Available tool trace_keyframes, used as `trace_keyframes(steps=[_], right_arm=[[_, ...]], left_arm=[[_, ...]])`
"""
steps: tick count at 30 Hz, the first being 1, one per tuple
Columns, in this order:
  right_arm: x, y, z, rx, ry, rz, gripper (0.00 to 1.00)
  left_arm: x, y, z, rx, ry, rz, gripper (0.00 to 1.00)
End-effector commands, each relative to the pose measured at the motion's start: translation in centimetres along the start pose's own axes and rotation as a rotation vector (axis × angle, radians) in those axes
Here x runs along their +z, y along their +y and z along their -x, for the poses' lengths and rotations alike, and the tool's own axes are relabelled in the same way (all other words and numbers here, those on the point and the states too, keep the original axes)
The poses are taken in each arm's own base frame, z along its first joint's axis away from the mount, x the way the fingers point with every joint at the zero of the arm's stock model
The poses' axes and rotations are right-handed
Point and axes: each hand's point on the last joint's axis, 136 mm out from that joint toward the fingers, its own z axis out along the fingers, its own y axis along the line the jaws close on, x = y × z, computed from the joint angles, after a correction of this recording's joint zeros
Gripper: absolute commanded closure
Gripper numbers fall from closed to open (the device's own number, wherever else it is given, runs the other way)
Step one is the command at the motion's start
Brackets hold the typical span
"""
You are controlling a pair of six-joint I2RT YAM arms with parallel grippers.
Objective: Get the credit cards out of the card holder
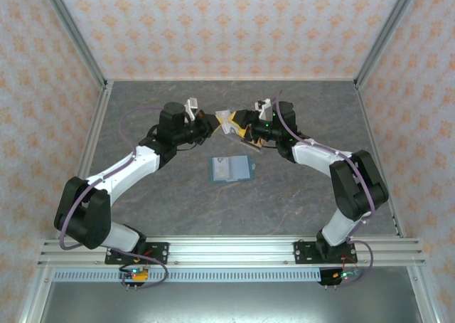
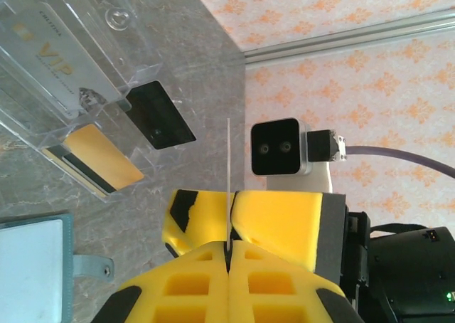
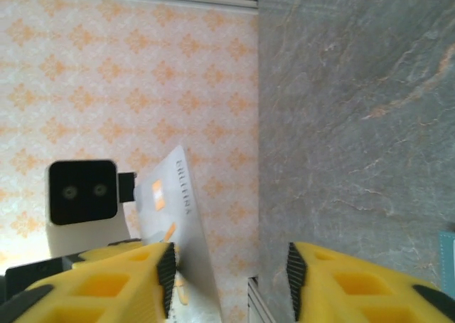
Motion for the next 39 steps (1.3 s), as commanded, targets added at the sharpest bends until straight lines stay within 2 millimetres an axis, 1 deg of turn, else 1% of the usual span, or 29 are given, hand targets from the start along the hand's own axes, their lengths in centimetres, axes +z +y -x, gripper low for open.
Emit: trace_keyframes(steps=[1,3,6,7,9,11,13,16,18,21,23,26,29,35,36,39], right_arm=[[-0.6,1.4,-0.5,-0.019,0.025,0.064,0.59],[-0.7,1.3,-0.5,-0.021,0.023,0.062,0.65],[-0.6,1.1,-0.5,-0.04,0.025,0.047,0.79],[-0.6,0.8,-0.5,-0.054,0.025,0.027,0.84],[-0.8,0.1,-0.5,-0.089,0.02,-0.028,0.92],[-1.1,-0.3,-0.4,-0.147,0.011,-0.08,0.97],[-1.6,-0.8,0.0,-0.207,-0.012,-0.137,1.0],[-2.2,-1.6,0.9,-0.298,-0.045,-0.241,1.0],[-2.6,-2.1,1.8,-0.369,-0.075,-0.311,1.0],[-3.2,-2.7,3.5,-0.523,-0.116,-0.411,1.0],[-3.3,-2.9,4.6,-0.667,-0.123,-0.469,1.0],[-3.4,-3.2,6.4,-0.825,-0.133,-0.558,1.0],[-2.4,-3.6,7.5,-0.931,-0.088,-0.592,1.0],[-0.4,-4.7,8.9,-1.139,0.016,-0.622,1.0],[-0.1,-4.6,9.0,-1.178,0.033,-0.617,1.0],[0.9,-5.4,8.8,-1.279,0.099,-0.59,1.0]], left_arm=[[0.0,-0.7,0.6,-0.027,-0.008,-0.054,1.0],[0.0,-0.3,0.6,-0.035,-0.006,-0.046,1.0],[-0.1,0.5,0.6,-0.047,-0.003,-0.021,1.0],[-0.1,0.7,0.5,-0.048,-0.002,-0.007,0.98],[-0.5,1.8,0.5,-0.038,-0.008,0.06,0.85],[-1.1,3.1,0.5,-0.018,-0.02,0.136,0.7],[-1.6,4.3,0.6,-0.001,-0.031,0.198,0.6],[-2.5,6.4,0.7,0.014,-0.049,0.299,0.41],[-3.2,7.8,0.9,0.031,-0.066,0.371,0.3],[-4.5,9.6,1.2,0.079,-0.092,0.476,0.18],[-5.4,10.9,1.5,0.103,-0.113,0.547,0.12],[-6.3,12.2,1.8,0.114,-0.135,0.602,0.05],[-6.7,13.1,1.9,0.105,-0.141,0.622,0.01],[-6.6,14.0,1.9,0.103,-0.125,0.647,0.0],[-6.6,14.0,1.9,0.103,-0.123,0.645,0.0],[-6.2,14.2,1.7,0.089,-0.112,0.639,0.0]])
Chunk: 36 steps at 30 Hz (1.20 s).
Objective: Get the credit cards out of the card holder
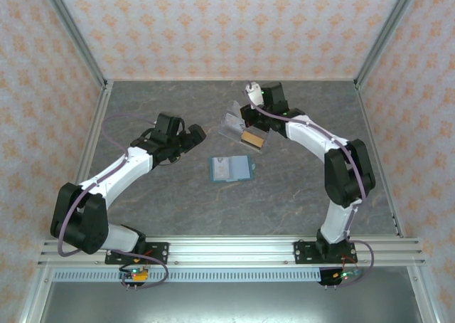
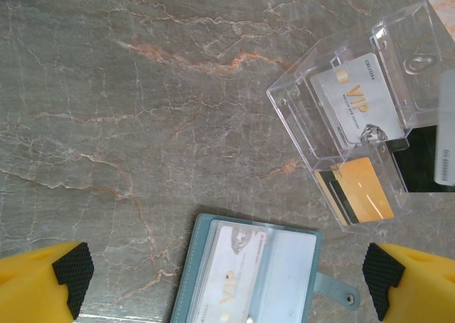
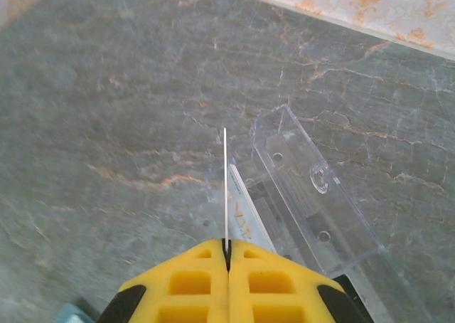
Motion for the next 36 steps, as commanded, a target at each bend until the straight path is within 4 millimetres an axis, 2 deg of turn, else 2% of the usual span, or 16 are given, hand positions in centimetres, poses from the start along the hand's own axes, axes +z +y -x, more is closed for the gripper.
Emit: trace_keyframes(steps=[1,12,20,23,27,32,36], right_arm=[[1.0,-0.1,-0.1,-0.197,0.02,0.019,1.0],[4.7,-0.3,-1.5,-0.316,0.107,0.093,1.0],[5.6,-0.5,-2.3,-0.355,0.143,0.104,0.99],[5.7,-0.8,-2.4,-0.352,0.158,0.098,0.92],[5.5,-0.8,-1.8,-0.323,0.165,0.09,0.72],[4.7,-0.8,-0.9,-0.287,0.149,0.075,0.68],[2.7,-0.4,0.7,-0.201,0.116,0.058,0.65]], left_arm=[[0.4,1.0,-0.2,0.012,0.011,0.034,0.0],[1.7,1.0,-1.3,-0.005,0.077,0.029,0.0],[2.2,1.2,-1.5,-0.01,0.096,0.035,0.0],[2.4,1.1,-1.6,-0.011,0.102,0.031,0.0],[2.6,1.1,-1.7,-0.013,0.107,0.03,0.0],[2.5,1.3,-1.9,-0.012,0.11,0.034,0.0],[2.2,1.6,-2.1,-0.01,0.112,0.042,0.0]])
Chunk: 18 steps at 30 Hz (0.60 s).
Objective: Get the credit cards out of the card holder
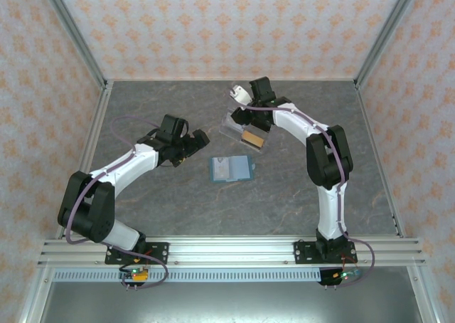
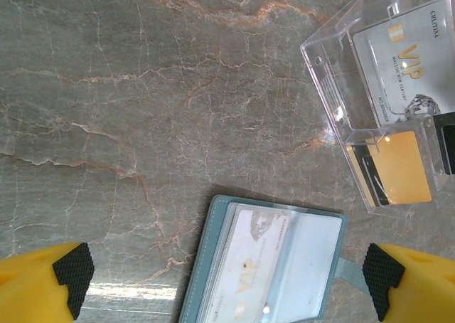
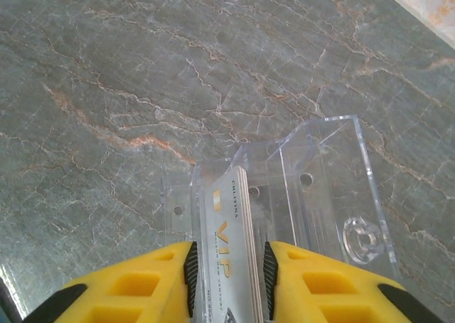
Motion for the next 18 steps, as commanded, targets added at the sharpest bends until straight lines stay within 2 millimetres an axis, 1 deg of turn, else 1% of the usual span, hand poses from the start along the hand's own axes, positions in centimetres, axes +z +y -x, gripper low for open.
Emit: trace_keyframes(steps=[1,3,5,7,9,11,15,18], right_arm=[[-3.3,0.0,2.0,0.107,-0.044,-0.029,0.63],[-4.5,0.3,2.1,0.197,-0.054,-0.04,0.59],[-5.6,0.6,2.0,0.328,-0.057,-0.062,0.54],[-6.5,1.3,1.3,0.467,-0.036,-0.076,0.51],[-7.0,2.3,0.5,0.555,-0.014,-0.089,0.51],[-7.2,3.4,-0.6,0.618,0.008,-0.125,0.49],[-7.2,7.1,-2.4,0.716,0.086,-0.13,0.47],[-6.2,10.8,-3.9,0.74,0.159,-0.099,0.47]], left_arm=[[-0.3,0.8,-0.1,0.001,-0.001,0.019,0.0],[-0.6,1.2,-0.3,0.003,-0.006,0.03,0.0],[-0.8,1.8,-0.4,0.007,-0.014,0.046,0.0],[-1.2,2.4,-0.5,0.014,-0.023,0.066,0.0],[-1.4,2.9,-0.7,0.02,-0.029,0.079,0.0],[-1.5,3.3,-0.9,0.026,-0.03,0.082,0.0],[-1.5,3.8,-1.1,0.048,-0.038,0.089,0.0],[-1.1,4.1,-1.0,0.064,-0.043,0.098,0.0]])
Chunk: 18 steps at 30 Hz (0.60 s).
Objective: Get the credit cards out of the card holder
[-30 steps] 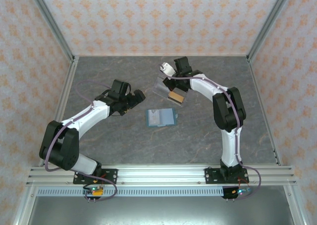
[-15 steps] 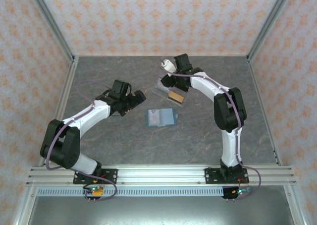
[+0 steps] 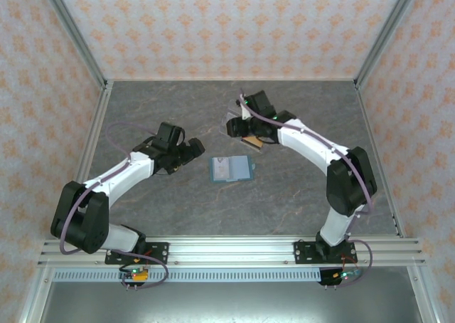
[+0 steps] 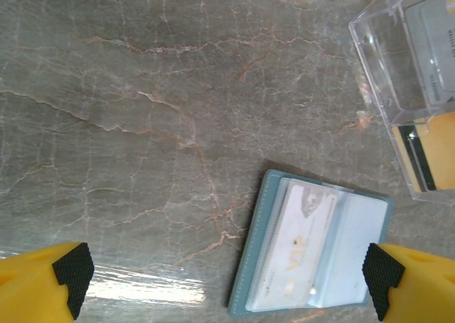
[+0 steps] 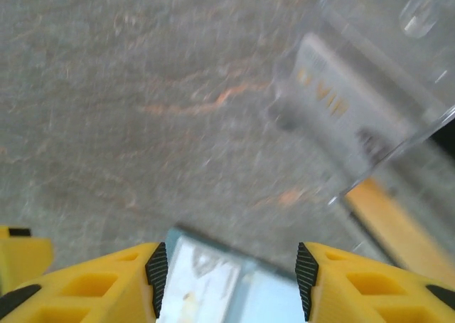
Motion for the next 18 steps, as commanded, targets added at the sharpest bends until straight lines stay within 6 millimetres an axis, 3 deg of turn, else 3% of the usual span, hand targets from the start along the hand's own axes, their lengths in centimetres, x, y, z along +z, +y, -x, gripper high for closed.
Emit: trace_keyframes(steps=[1,5,11,18], right_arm=[[0.7,0.8,-4.3,0.127,0.114,-0.05,0.49],[2.0,2.0,-8.1,0.166,0.211,-0.05,0.51],[4.0,-0.4,-11.9,0.158,0.332,-0.207,0.52],[5.5,-1.7,-13.1,0.129,0.371,-0.282,0.53]], left_arm=[[0.1,1.2,0.5,0.039,-0.036,0.041,0.0],[0.4,1.3,0.9,0.056,-0.05,0.058,0.0],[1.0,0.4,0.7,0.058,-0.035,0.006,0.0],[2.1,-0.5,-0.7,0.051,0.041,-0.074,0.01]])
